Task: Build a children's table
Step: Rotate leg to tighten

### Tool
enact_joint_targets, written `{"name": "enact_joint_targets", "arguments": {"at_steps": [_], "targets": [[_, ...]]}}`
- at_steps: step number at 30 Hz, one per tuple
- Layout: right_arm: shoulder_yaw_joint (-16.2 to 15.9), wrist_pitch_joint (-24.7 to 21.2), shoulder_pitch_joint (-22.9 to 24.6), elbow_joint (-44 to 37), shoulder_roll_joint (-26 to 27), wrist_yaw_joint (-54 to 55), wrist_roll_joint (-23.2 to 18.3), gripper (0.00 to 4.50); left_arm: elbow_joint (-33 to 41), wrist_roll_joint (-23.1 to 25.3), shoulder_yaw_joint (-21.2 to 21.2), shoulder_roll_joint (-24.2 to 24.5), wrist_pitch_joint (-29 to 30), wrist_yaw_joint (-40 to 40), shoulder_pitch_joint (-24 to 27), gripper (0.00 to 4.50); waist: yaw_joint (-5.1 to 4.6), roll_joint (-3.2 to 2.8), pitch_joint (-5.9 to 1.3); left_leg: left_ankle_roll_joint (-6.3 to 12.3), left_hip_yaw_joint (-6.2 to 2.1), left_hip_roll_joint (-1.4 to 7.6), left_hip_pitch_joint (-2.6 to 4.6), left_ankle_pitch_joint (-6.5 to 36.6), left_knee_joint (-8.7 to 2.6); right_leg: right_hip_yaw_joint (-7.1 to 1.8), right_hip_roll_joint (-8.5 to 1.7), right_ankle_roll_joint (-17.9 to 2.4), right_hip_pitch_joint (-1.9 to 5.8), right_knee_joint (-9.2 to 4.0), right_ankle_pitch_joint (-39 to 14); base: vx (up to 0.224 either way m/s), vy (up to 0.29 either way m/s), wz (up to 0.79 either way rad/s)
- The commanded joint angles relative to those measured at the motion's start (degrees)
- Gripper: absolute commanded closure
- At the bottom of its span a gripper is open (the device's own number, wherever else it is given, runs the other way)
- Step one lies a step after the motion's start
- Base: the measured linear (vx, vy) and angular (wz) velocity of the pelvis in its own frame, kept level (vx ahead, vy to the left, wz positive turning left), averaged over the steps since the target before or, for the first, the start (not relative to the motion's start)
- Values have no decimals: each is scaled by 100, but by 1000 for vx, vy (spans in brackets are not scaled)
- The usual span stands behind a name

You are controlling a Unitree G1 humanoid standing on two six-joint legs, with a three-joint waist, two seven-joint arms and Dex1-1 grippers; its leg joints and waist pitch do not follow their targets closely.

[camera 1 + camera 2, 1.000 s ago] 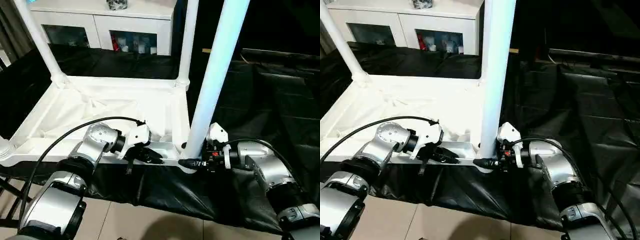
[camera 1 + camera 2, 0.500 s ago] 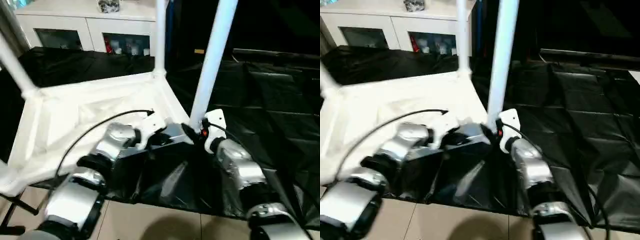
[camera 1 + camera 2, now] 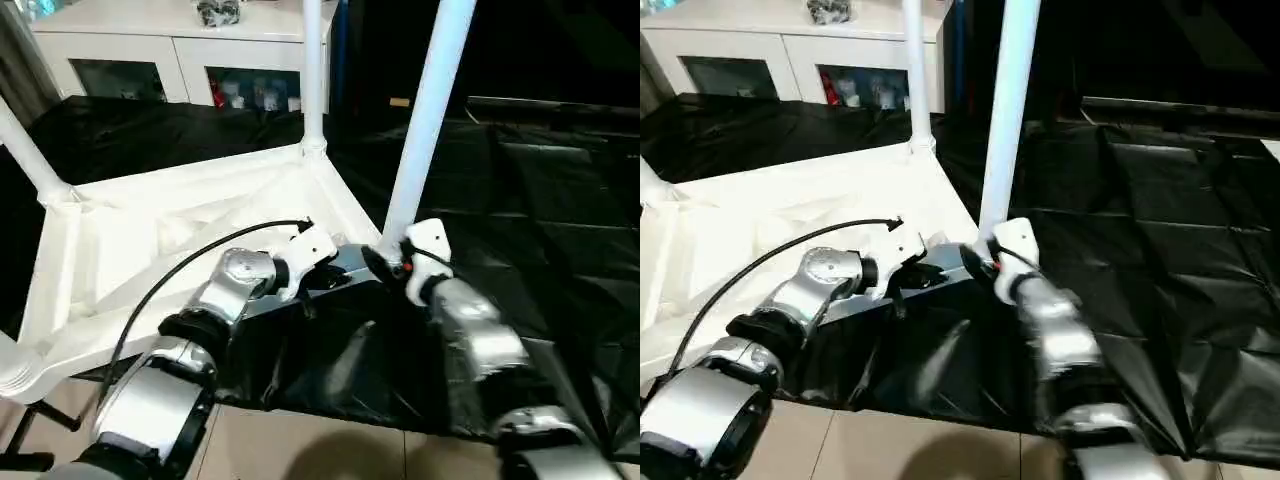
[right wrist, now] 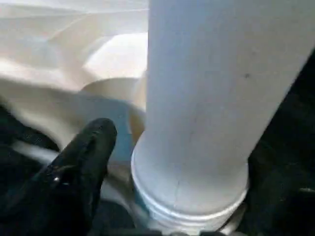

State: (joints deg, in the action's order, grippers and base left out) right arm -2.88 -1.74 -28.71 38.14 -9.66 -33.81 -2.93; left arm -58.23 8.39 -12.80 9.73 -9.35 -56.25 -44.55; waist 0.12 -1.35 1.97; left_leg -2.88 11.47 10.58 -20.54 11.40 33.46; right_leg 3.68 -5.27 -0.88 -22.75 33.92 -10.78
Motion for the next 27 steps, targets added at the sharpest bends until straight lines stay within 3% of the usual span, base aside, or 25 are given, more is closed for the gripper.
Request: {"name": "enact_joint_targets", "arguments": {"at_steps": [1,3,5,6,8,11,16,20,27], "targets": [[-599,-74,143,-321,16,-1155,-217,61,52,-30,-217,-43,-180,-462,128,450,17,64,-284,513,-130,262,-15,1299,-400,-259,-351,-1349,271,-423,-984,0,0,0],[-778,-100,281,-620,-317,-2105,-372,61,75,-62,-259,138,-304,-892,149,450,87,87,-308,763,-91,281,-28,841,-345,-241,-331,-1531,304,-337,-256,0,0,0],[-870,-142,340,-768,-487,-2560,-459,61,73,-81,-282,226,-369,-1132,151,450,114,67,-315,884,-82,287,-38,711,-330,-217,-327,-1609,303,-304,-53,0,0,0],[-909,-194,350,-831,-573,-2788,-517,61,78,-144,-277,269,-402,-1369,157,450,139,85,-320,908,-76,289,-31,677,-319,-214,-331,-1639,307,-304,-66,0,0,0],[-982,-235,354,-903,-713,-3179,-587,61,106,-273,-256,325,-354,-1789,176,450,181,71,-301,871,-67,304,-21,717,-324,-216,-333,-1635,283,-311,-237,0,0,0],[-1059,-271,343,-942,-842,-3519,-619,93,130,-306,-285,393,-408,-2104,194,450,251,58,-288,651,-71,341,30,950,-358,-231,-325,-1654,252,-319,-510,0,0,0],[-1151,-303,301,-964,-943,-3812,-565,129,135,-303,-348,482,-484,-2398,192,450,247,75,-270,465,-80,341,36,1180,-387,-234,-341,-1553,245,-350,-879,0,0,0],[-1279,-367,309,-1028,-1044,-4084,-507,167,73,-272,-339,538,-572,-2502,162,450,259,91,-275,481,-74,332,30,1094,-375,-243,-350,-1519,250,-347,-837,0,0,0],[-1244,-406,382,-1075,-986,-3982,-512,181,-3,-258,-286,582,-577,-2385,132,450,273,94,-288,542,-76,323,10,891,-356,-227,-350,-1525,264,-323,-687,0,0,0]]}}
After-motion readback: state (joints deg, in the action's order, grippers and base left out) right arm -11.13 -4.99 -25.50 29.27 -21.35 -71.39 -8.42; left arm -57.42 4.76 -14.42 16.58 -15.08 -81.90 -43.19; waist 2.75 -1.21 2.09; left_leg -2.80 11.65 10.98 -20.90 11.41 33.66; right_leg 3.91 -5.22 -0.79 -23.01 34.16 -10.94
